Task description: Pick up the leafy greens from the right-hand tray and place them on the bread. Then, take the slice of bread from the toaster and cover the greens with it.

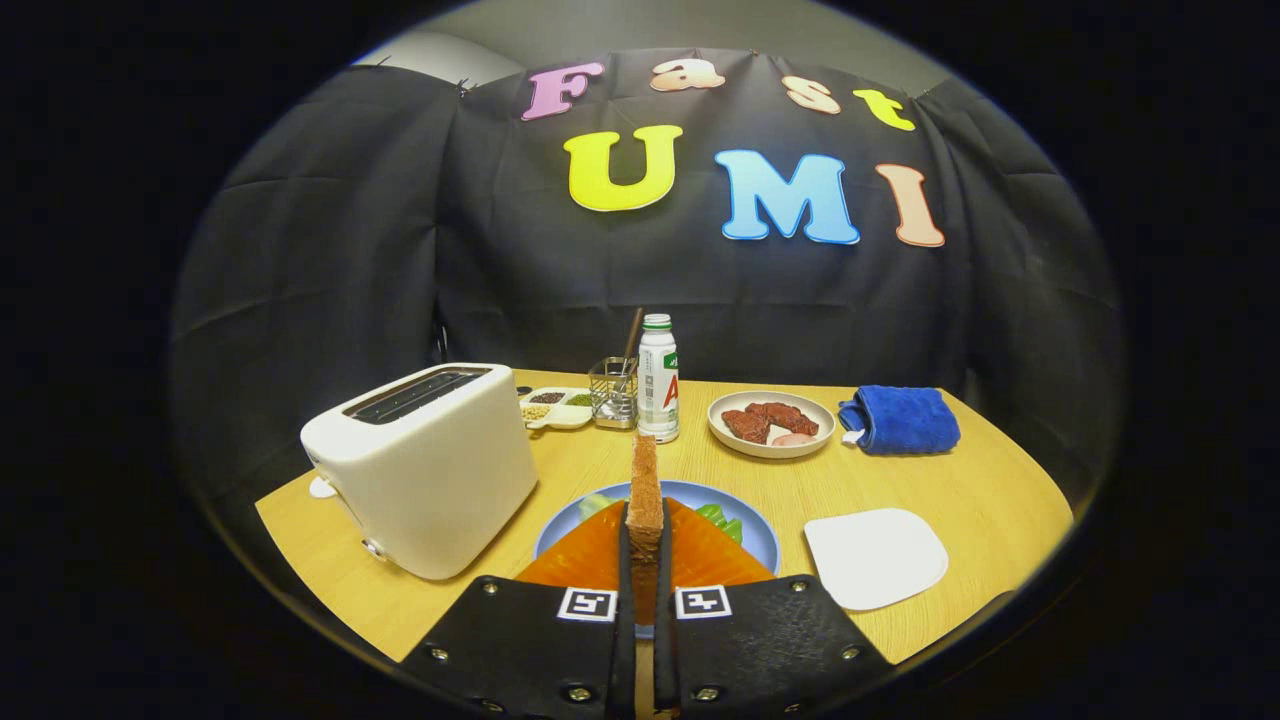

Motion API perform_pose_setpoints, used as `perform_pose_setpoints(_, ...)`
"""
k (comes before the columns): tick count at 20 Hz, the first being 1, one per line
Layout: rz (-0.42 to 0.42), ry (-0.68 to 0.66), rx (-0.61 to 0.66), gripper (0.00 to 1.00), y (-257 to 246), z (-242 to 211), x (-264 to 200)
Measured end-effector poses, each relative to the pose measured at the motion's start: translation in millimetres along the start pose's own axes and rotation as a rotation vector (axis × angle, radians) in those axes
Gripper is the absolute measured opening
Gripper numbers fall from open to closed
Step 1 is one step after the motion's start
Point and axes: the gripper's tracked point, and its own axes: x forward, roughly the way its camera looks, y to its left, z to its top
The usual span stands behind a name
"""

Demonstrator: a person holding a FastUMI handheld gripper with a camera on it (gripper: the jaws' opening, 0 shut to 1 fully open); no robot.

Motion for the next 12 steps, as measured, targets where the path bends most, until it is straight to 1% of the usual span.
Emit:
perform_pose_setpoints(3,0.014,-0.008,0.006,0.07,9.2,1.1,0.8)
perform_pose_setpoints(9,0.071,-0.013,0.026,0.07,32.9,1.9,10.6)
perform_pose_setpoints(12,0.075,-0.018,0.054,0.07,33.6,0.3,20.3)
